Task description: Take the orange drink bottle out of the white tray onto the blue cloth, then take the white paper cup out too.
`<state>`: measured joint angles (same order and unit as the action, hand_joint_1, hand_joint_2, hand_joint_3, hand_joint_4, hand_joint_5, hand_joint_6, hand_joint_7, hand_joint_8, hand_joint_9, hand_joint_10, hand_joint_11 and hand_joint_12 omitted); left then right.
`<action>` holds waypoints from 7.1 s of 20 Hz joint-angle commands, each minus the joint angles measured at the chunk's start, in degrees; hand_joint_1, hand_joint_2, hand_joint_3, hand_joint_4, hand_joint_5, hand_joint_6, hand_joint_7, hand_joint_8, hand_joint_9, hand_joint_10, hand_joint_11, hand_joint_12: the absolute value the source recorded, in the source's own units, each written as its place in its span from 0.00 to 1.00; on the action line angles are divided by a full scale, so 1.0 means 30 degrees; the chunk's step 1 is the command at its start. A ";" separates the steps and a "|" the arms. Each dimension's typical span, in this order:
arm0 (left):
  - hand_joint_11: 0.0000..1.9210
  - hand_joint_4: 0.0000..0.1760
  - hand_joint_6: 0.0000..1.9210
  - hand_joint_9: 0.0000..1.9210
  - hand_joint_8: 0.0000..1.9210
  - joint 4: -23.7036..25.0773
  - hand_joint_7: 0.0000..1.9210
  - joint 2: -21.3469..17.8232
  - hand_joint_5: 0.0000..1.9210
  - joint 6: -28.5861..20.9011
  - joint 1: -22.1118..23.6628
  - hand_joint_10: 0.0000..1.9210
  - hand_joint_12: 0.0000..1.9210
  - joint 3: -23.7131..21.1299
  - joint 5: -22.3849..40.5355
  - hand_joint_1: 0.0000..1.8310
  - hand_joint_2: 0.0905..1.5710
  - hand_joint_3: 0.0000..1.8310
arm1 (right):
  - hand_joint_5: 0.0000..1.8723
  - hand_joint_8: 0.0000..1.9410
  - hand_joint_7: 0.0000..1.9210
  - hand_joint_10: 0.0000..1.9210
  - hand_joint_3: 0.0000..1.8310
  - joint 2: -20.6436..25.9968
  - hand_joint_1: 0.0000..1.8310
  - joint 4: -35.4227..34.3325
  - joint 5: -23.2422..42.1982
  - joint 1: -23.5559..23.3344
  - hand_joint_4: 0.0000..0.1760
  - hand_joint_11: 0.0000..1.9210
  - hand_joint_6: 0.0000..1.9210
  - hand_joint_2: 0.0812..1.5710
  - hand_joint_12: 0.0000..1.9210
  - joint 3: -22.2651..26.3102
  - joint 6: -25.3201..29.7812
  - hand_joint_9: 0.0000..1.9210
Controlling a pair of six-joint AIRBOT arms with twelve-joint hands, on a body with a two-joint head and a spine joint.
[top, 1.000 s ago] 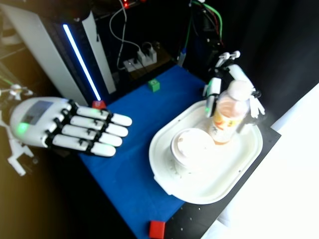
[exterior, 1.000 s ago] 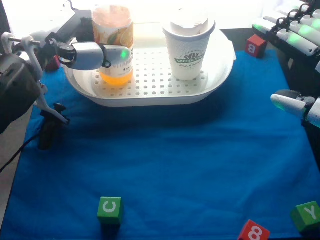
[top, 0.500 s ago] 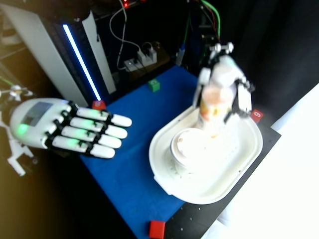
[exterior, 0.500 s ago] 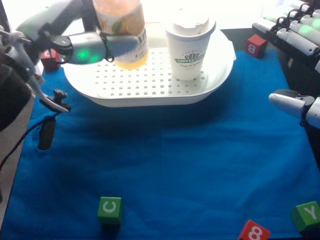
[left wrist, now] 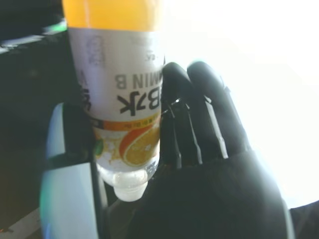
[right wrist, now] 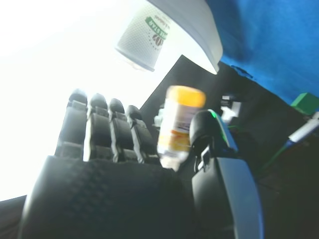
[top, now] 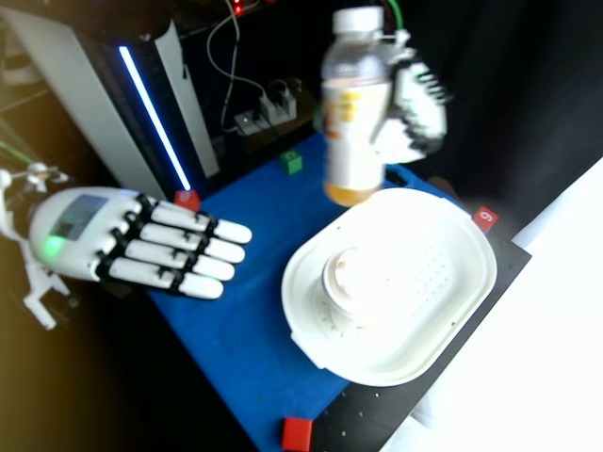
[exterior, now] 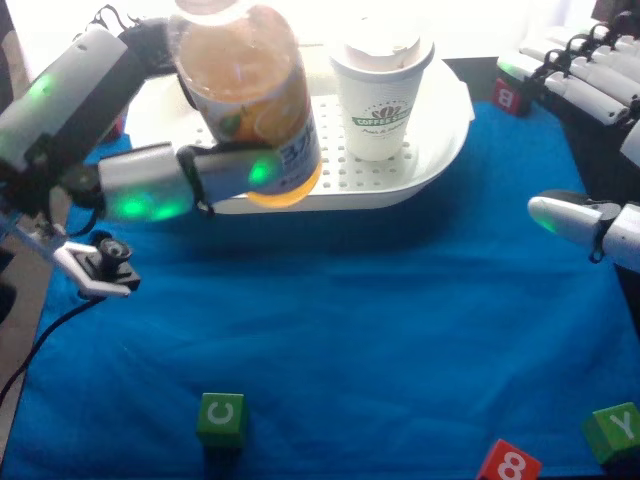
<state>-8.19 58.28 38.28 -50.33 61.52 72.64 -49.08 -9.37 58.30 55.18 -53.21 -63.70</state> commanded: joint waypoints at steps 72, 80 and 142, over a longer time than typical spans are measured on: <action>0.00 0.49 0.00 0.05 0.00 -0.6288 0.03 -0.2481 0.07 0.1420 -0.6403 0.00 0.50 -0.1835 0.6543 0.35 0.85 0.00 | 0.00 0.00 0.00 0.00 0.00 -0.9509 0.34 0.1252 -0.8025 -0.9176 0.00 0.00 0.00 0.70 0.00 -1.0768 -0.0025 0.00; 0.00 0.53 0.00 0.08 0.00 -0.6296 0.04 -0.2313 0.07 0.1313 -0.6414 0.01 0.57 -0.1779 0.6470 0.37 0.85 0.00 | 0.01 0.01 0.21 0.54 0.00 -0.9500 0.46 0.1155 -0.8105 -0.9176 0.00 0.00 0.57 0.77 0.92 -1.0519 -0.0006 0.07; 0.00 0.36 0.00 0.05 0.00 -0.7489 0.03 -0.2198 0.07 0.1153 -0.7262 0.00 0.51 -0.2026 0.7415 0.40 0.86 0.00 | 0.00 0.00 0.00 0.00 0.00 -0.0475 0.19 0.7707 -0.2738 -0.3643 1.00 0.00 0.00 0.68 0.46 0.0174 0.4017 0.00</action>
<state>-31.14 51.64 42.06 -72.49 55.27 87.46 -50.28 14.66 42.57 44.58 -52.82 -51.83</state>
